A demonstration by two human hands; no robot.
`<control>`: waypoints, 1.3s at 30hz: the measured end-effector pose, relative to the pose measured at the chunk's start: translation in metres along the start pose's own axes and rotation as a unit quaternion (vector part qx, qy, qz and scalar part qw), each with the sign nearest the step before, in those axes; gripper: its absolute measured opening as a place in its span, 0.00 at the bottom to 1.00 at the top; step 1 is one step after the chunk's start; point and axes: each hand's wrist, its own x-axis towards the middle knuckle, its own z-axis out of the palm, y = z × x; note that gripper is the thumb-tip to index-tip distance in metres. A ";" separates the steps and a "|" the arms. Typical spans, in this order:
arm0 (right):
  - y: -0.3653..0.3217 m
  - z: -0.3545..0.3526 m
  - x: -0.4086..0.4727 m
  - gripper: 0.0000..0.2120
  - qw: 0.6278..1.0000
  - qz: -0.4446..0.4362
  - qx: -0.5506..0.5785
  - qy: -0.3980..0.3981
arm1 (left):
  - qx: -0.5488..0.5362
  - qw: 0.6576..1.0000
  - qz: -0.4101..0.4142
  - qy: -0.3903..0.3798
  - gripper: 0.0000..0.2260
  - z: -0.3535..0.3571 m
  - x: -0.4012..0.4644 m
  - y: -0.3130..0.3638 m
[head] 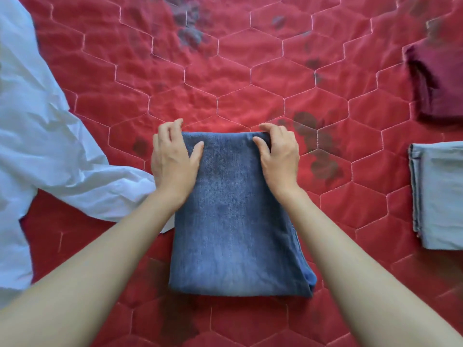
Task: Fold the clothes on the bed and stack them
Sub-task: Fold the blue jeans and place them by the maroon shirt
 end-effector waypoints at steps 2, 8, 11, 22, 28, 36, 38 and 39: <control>-0.006 0.001 -0.010 0.14 0.995 -0.035 -0.050 0.077 | 0.039 0.994 0.096 0.032 0.22 0.002 -0.014 0.006; -0.020 0.039 -0.034 0.23 0.967 -0.144 -0.200 -0.064 | 0.172 0.948 0.249 -0.100 0.23 0.035 -0.024 0.003; 0.010 0.038 -0.018 0.26 0.938 -0.136 -0.296 -0.117 | 0.213 0.935 0.254 -0.123 0.25 0.042 -0.007 -0.013; -0.007 -0.015 -0.083 0.24 0.974 -0.016 -0.223 -0.028 | 0.171 0.958 0.204 -0.110 0.26 0.011 -0.095 0.010; -0.011 0.002 -0.221 0.22 0.978 -0.006 -0.208 -0.016 | 0.181 0.949 0.214 -0.148 0.25 0.006 -0.232 -0.031; 0.043 0.018 -0.264 0.25 0.957 0.024 -0.285 -0.048 | 0.150 0.966 0.166 -0.131 0.26 0.020 -0.255 -0.083; 0.050 0.009 -0.268 0.25 0.954 0.069 -0.290 -0.039 | 0.150 0.969 0.138 -0.142 0.26 0.017 -0.258 -0.078; 0.050 0.006 -0.269 0.26 0.952 0.079 -0.293 -0.045 | 0.154 0.969 0.126 -0.149 0.27 0.016 -0.259 -0.075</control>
